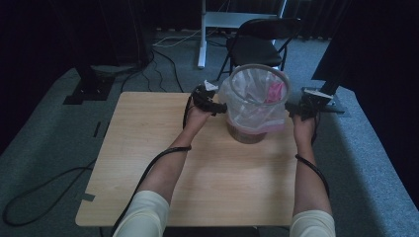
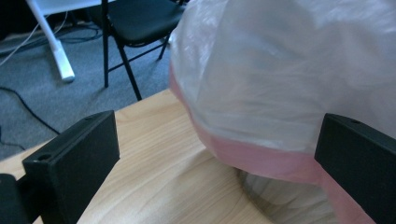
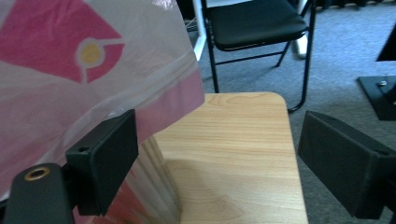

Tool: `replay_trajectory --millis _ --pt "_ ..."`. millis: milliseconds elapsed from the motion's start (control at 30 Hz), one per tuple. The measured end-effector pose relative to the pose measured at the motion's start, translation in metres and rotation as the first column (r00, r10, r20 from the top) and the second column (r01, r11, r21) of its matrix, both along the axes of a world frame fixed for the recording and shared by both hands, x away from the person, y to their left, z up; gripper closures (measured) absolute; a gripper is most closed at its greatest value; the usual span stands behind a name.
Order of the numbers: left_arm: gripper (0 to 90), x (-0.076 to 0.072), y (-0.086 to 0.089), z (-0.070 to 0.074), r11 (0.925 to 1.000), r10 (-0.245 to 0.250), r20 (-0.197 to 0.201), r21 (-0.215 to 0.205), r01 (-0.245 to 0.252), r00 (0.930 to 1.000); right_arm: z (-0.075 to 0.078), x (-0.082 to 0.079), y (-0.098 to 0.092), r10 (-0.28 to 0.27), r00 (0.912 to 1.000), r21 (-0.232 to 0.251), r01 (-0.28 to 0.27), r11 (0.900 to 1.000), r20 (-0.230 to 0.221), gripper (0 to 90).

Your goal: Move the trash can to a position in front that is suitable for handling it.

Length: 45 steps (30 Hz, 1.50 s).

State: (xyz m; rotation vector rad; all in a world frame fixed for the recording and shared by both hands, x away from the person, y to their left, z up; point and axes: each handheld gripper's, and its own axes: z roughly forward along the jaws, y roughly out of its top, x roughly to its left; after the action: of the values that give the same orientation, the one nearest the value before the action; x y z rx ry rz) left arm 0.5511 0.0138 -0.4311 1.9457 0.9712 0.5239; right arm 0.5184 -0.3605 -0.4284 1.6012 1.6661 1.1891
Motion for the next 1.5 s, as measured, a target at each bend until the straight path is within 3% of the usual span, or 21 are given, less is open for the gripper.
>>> replay_trajectory --millis 200,300,733,1000,1033,1333,1467,1500 --pt "0.0 0.002 0.005 0.002 0.9999 -0.013 -0.012 0.003 0.013 0.9998 -0.002 -0.001 -0.001 0.036 0.9994 0.046 -0.036 0.998 0.005 12.3" --pt "0.0 0.000 0.011 0.004 0.9999 -0.012 -0.005 0.006 0.012 0.9999 -0.002 0.000 0.004 0.076 0.9971 0.038 -0.076 0.996 -0.006 12.3" --pt "0.4 -0.010 0.039 0.004 0.9999 -0.002 -0.001 0.013 0.002 1.0000 0.000 0.001 0.031 0.141 0.9900 0.014 -0.141 0.990 -0.002 13.1" --pt "0.4 -0.012 0.061 0.000 0.9993 0.035 -0.006 0.017 -0.035 0.9994 0.001 0.001 0.053 0.205 0.9788 -0.003 -0.205 0.979 -0.001 13.0" --pt "0.4 -0.012 0.065 0.001 0.9990 0.040 -0.006 0.020 -0.039 0.9992 0.001 0.001 0.059 0.225 0.9743 -0.009 -0.225 0.974 -0.002 12.9" --pt "0.4 -0.012 0.087 -0.004 0.9960 0.086 -0.012 0.022 -0.086 0.9962 -0.002 0.000 0.082 0.273 0.9620 -0.005 -0.273 0.962 0.006 12.5" --pt "0.5 -0.012 0.095 -0.005 0.9948 0.101 -0.014 0.017 -0.101 0.9948 -0.006 -0.002 0.091 0.305 0.9524 -0.005 -0.305 0.952 0.008 12.3" --pt "0.5 -0.013 0.096 -0.005 0.9948 0.100 -0.013 0.016 -0.100 0.9949 -0.008 -0.003 0.094 0.330 0.9439 -0.010 -0.330 0.944 0.007 12.2"
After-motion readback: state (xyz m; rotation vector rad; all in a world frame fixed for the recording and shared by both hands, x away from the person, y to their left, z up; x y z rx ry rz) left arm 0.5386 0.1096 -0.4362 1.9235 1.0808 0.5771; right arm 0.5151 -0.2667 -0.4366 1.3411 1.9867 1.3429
